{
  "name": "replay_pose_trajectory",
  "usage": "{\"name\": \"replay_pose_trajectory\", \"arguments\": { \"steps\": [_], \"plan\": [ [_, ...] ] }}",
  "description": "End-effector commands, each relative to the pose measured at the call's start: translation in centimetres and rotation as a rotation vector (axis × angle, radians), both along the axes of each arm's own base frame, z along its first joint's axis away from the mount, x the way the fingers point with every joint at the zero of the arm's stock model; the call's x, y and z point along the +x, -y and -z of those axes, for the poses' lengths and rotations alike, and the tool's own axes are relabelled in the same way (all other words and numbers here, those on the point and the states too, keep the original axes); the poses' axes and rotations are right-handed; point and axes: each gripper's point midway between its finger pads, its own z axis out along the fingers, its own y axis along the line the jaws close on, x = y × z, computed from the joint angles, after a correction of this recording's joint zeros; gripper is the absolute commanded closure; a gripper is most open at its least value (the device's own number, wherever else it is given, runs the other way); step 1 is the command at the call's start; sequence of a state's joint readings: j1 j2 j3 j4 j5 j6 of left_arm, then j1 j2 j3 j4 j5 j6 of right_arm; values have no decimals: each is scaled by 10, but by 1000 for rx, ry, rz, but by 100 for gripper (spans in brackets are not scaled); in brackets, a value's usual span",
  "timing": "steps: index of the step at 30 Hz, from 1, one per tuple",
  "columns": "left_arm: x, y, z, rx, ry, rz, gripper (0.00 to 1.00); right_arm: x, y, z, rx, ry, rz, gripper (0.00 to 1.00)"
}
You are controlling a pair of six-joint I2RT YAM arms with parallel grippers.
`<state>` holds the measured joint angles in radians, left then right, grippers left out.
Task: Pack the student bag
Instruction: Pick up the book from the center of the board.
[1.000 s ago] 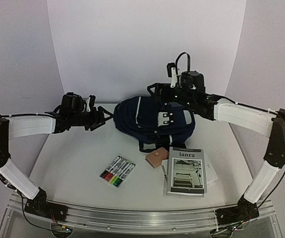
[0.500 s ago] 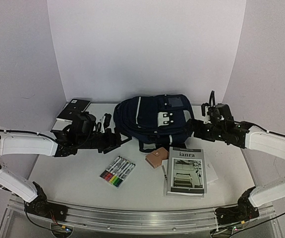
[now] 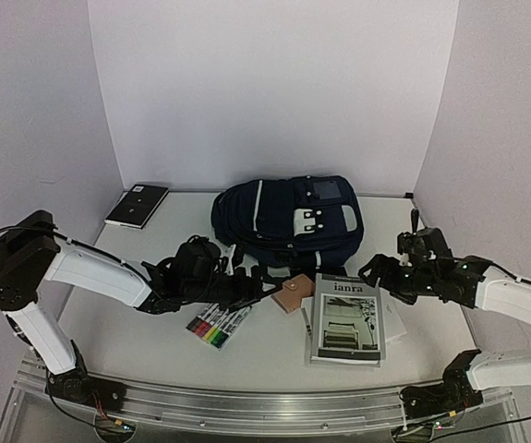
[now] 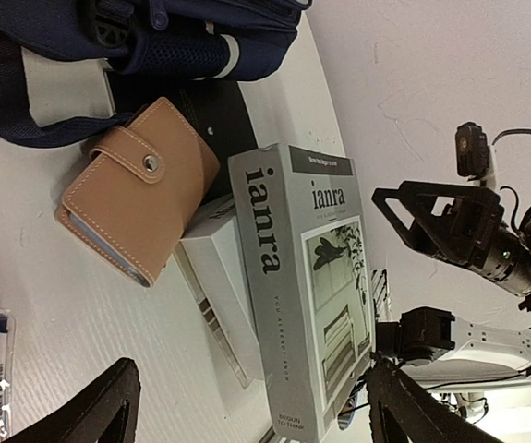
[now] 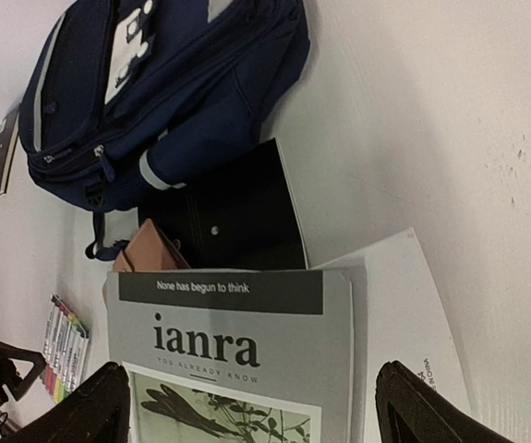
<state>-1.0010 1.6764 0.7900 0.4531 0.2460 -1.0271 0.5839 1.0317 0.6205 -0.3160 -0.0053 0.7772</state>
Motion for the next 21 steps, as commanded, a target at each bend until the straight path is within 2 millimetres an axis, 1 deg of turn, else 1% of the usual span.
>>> {"name": "replay_pose_trajectory", "arguments": {
  "steps": [1,5,9,10,13,18,21],
  "plan": [
    [-1,35,-37,-132,21,73,16,-13,0,17,14,-74,6,12],
    [-6,48,-27,-128,-27,120,16,-19,-2,34,-6,-125,-15,12],
    [-9,63,-16,-120,-72,178,16,-22,-17,45,29,-154,-74,15],
    [-10,67,-16,-122,-82,195,16,-23,-24,44,63,-154,-99,16],
    [-13,75,-8,-122,-120,229,16,-24,-39,42,128,-153,-136,19],
    [-19,86,6,-128,-183,282,16,-21,-56,35,188,-140,-180,23],
    [-22,91,13,-135,-216,309,16,-18,-64,35,198,-144,-199,24]
  ]
}}
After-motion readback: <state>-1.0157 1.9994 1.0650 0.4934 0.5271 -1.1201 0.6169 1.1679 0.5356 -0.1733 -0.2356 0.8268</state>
